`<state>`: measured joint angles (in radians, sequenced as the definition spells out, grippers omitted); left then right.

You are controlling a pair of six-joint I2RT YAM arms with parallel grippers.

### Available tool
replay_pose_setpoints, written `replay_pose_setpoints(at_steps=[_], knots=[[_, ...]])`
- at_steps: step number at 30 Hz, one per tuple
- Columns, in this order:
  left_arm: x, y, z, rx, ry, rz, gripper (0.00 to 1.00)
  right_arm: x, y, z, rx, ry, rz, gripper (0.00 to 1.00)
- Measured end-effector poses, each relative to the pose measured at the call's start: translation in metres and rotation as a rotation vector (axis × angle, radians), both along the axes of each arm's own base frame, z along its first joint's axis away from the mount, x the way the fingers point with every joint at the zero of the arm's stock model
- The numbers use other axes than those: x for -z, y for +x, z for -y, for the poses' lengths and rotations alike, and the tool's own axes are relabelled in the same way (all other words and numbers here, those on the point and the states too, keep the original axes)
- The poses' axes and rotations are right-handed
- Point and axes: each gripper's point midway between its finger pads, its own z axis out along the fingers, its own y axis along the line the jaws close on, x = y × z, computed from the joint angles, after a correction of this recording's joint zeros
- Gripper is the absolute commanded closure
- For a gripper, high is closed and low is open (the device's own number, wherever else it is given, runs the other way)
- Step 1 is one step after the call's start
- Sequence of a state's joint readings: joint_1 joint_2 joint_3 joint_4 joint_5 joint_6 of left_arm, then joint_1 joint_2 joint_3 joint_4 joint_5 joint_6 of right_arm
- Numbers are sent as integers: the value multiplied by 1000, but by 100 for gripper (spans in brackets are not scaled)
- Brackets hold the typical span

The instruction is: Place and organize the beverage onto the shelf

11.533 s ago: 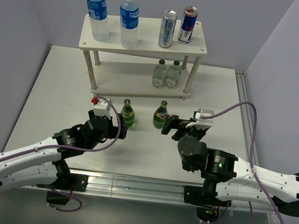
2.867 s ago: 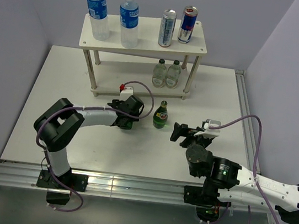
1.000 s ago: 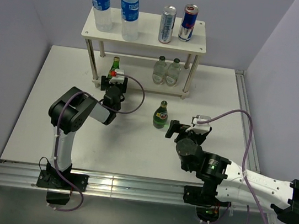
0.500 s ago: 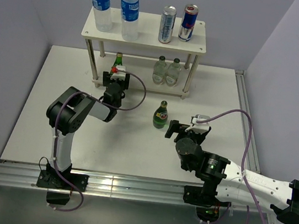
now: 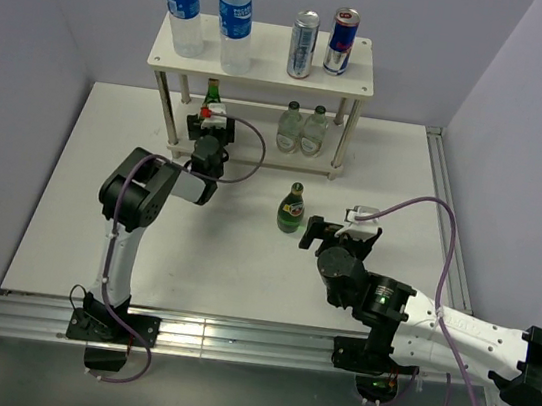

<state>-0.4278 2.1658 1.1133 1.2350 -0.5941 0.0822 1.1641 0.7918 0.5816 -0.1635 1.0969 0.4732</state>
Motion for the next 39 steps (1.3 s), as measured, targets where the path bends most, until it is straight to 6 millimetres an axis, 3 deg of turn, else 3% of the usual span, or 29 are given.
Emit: replay_pose_setpoints(at_steps=[10,13,16,22,28,31,36,39], knots=[[1,12,-24,-45,-85,47,99,4,4,-5,-9,-5,-12,0],[2,7,-25,-44,-120,65,82,6,5,-6,-8,-11,-14,0],[3,2,-25,-39,-136,81,75,6,6,-7,-10,-11,-17,0],[7,-7,-20,-34,-129,85,46,6,6,-7,-12,-11,-17,0],[7,-8,-18,-40,-112,79,28,6,6,-7,-13,-11,-17,0],[10,-9,-17,-47,-98,72,11,6,6,-7,-13,-10,-17,0],[52,-19,-14,-57,-36,-46,5,5,6,-6,-13,-4,-15,0],[54,-23,-14,-67,-32,-48,4,2,6,-5,-13,7,-9,0]])
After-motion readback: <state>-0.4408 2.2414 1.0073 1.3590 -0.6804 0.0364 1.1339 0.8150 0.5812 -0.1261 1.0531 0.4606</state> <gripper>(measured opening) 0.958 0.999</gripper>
